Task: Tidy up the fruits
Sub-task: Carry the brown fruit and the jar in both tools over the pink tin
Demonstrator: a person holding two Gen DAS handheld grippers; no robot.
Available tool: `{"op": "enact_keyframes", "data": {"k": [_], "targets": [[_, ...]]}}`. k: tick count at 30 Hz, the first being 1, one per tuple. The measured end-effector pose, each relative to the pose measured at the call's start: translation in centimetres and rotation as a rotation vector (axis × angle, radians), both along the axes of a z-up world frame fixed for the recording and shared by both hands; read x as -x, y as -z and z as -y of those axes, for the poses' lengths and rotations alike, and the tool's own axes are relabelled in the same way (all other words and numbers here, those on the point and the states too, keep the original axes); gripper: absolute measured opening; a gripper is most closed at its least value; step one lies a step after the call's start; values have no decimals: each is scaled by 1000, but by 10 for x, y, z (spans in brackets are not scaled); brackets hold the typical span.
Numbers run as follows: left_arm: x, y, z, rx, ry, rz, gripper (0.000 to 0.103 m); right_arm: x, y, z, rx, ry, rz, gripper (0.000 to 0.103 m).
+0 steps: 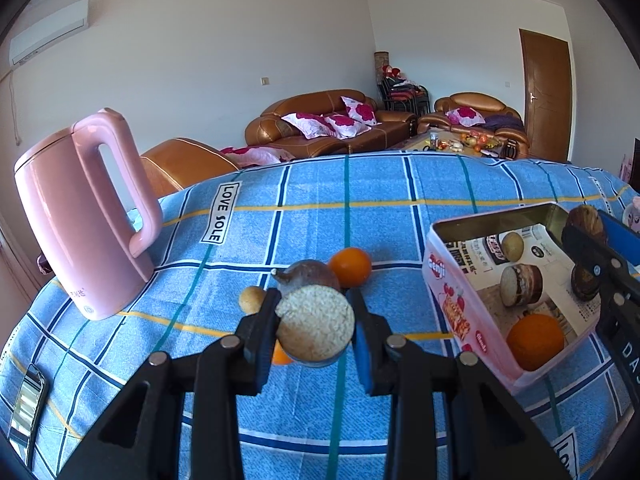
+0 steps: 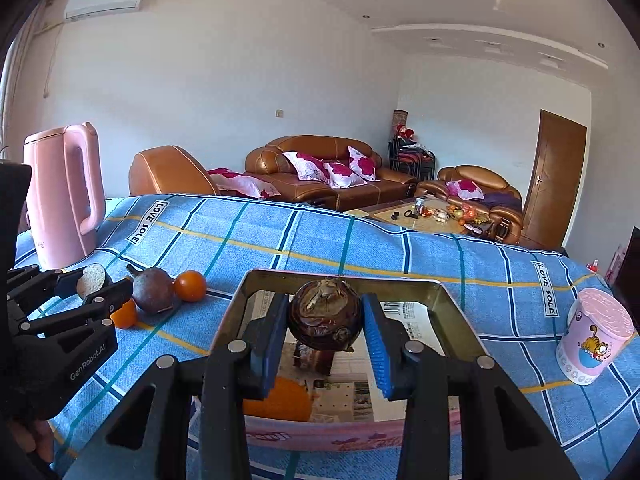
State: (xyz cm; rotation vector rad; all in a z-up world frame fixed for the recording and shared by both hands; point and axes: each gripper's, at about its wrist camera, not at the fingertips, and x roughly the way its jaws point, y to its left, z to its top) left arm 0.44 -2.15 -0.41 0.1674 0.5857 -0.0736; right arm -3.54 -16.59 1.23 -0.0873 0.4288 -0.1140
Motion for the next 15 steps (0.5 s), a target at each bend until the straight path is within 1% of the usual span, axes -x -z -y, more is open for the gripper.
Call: {"op": "enact_keyframes", "data": {"k": [11, 15], "targets": [[-2, -2, 32, 21, 65, 9, 35, -6, -1, 54, 3, 111, -4, 40], [-5, -3, 50, 19, 94, 9, 35, -9, -2, 74, -7, 154, -9, 40]]}}
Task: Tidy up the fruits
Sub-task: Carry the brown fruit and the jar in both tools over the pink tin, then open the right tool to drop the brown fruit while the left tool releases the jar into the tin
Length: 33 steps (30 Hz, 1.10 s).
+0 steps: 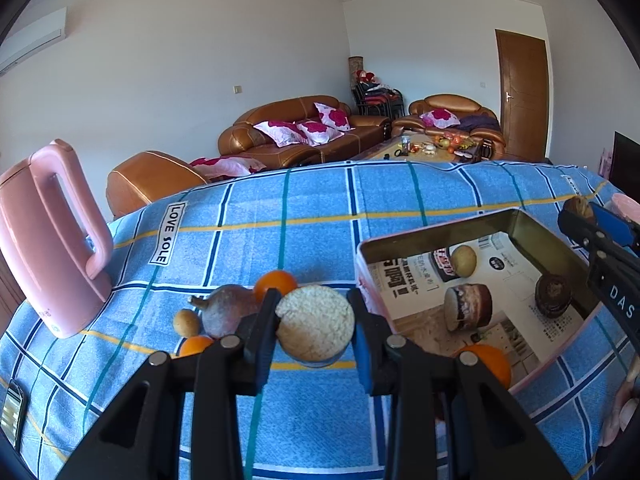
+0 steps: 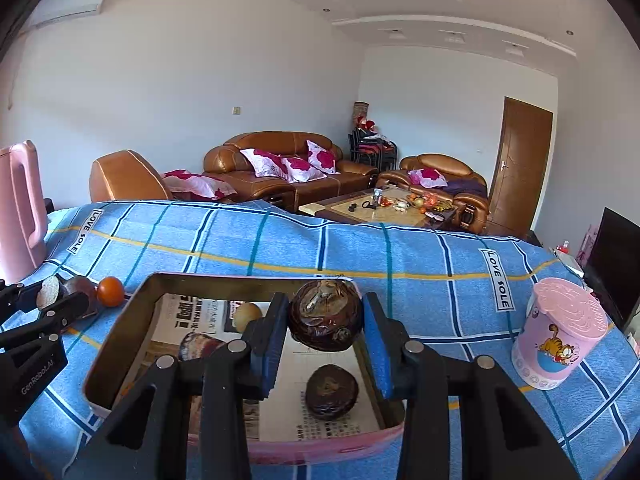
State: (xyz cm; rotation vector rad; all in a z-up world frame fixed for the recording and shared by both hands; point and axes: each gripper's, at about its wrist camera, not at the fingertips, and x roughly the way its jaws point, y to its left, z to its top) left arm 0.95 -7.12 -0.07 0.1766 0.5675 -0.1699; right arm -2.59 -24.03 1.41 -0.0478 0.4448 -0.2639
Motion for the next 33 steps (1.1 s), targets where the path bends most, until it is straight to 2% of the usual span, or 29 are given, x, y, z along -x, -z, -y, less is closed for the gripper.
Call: {"op": "enact_keyframes", "data": {"k": [6, 14, 23, 33], "targets": [[-9, -1, 31, 0, 51, 5, 35, -6, -2, 22, 16, 57, -1, 40], [-23, 4, 70, 39, 129, -73, 35, -16, -2, 35, 38, 95, -16, 40], [-35, 11, 79, 63, 154, -148, 35, -32, 4, 31, 15, 2, -80, 40], [-39, 13, 72, 97, 142, -164, 35, -46, 14, 11, 13, -176, -170, 40]]}}
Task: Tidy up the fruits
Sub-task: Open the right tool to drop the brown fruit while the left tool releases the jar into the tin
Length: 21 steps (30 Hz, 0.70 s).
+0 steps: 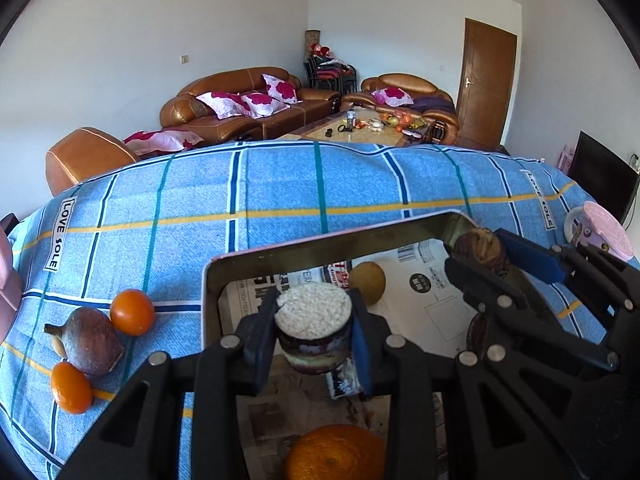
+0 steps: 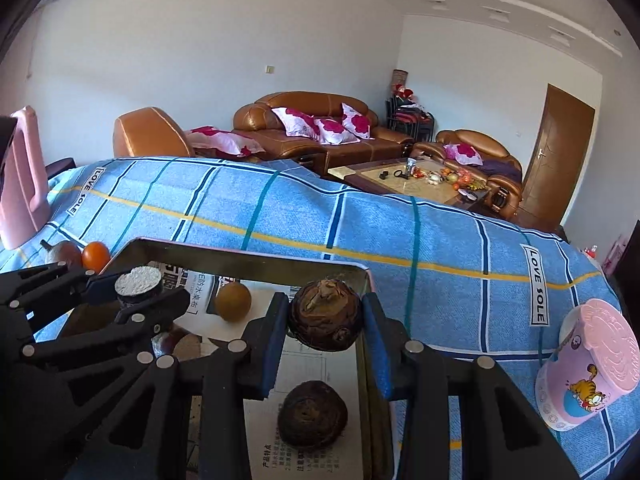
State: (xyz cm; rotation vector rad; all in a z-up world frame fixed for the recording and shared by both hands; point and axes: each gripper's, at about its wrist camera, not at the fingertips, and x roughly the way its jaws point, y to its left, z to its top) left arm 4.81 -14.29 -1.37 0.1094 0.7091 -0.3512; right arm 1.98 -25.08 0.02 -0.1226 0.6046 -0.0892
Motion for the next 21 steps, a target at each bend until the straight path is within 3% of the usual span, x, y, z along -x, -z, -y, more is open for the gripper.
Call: {"op": "enact_keyframes", "data": {"k": [5, 13, 18, 21], "targets": [[0, 0, -2, 9, -1, -4, 35, -2, 4, -1, -18, -25, -26, 40], [0, 0, -8, 24, 2, -9, 35, -12, 17, 13, -214, -118, -120, 42], [0, 1, -8, 26, 2, -10, 35, -4, 13, 19, -255, -84, -69, 62], [4, -2, -8, 20, 5, 11, 37, 4, 6, 23, -257, -41, 6, 64]]}}
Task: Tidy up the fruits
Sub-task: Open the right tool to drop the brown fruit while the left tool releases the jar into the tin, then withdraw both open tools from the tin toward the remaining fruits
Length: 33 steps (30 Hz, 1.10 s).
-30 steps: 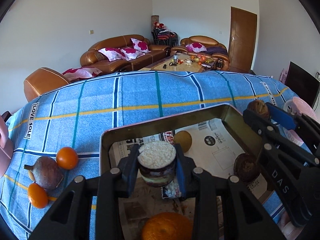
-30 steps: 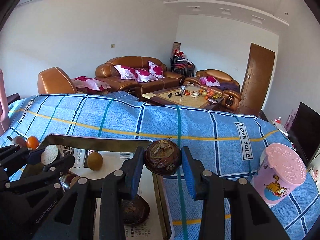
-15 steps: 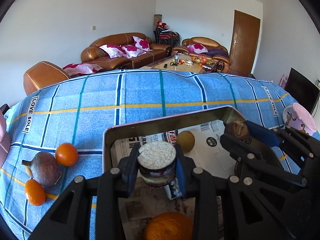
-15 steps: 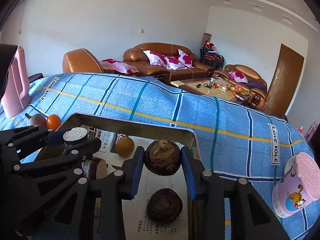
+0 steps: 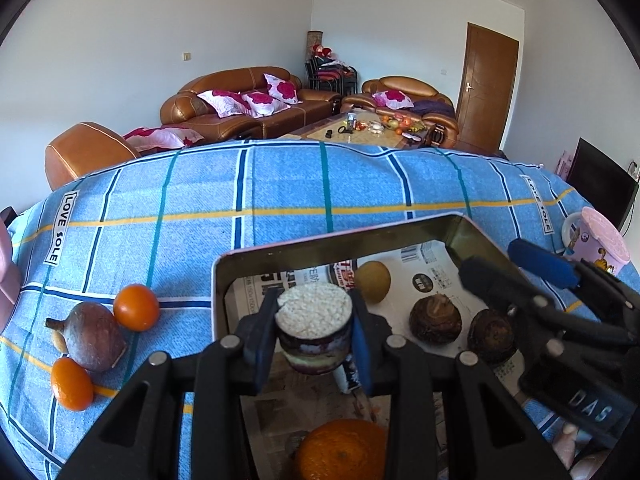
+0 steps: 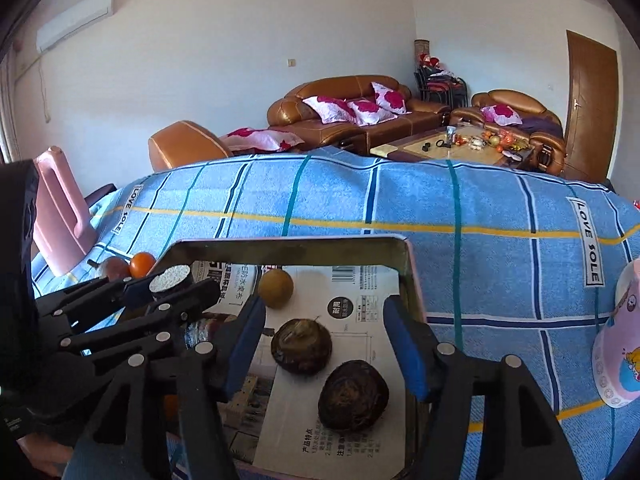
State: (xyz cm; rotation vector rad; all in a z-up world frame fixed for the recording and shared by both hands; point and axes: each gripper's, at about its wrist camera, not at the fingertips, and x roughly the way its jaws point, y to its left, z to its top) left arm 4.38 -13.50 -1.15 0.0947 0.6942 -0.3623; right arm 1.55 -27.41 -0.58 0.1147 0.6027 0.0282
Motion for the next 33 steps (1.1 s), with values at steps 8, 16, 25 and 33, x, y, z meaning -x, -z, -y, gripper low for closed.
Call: {"op": "enact_keyframes", "data": {"k": [8, 16, 25, 33], "targets": [[25, -16, -4, -12, -42, 162, 98, 18, -18, 19, 18, 167, 142, 69], [30, -17, -3, -41, -63, 184, 101, 22, -20, 24, 24, 212, 181, 70], [36, -16, -13, -37, -101, 180, 103, 39, -26, 11, 118, 270, 272, 70], [41, -16, -25, -33, -128, 174, 103, 46, -29, 4, 155, 315, 282, 81]]}}
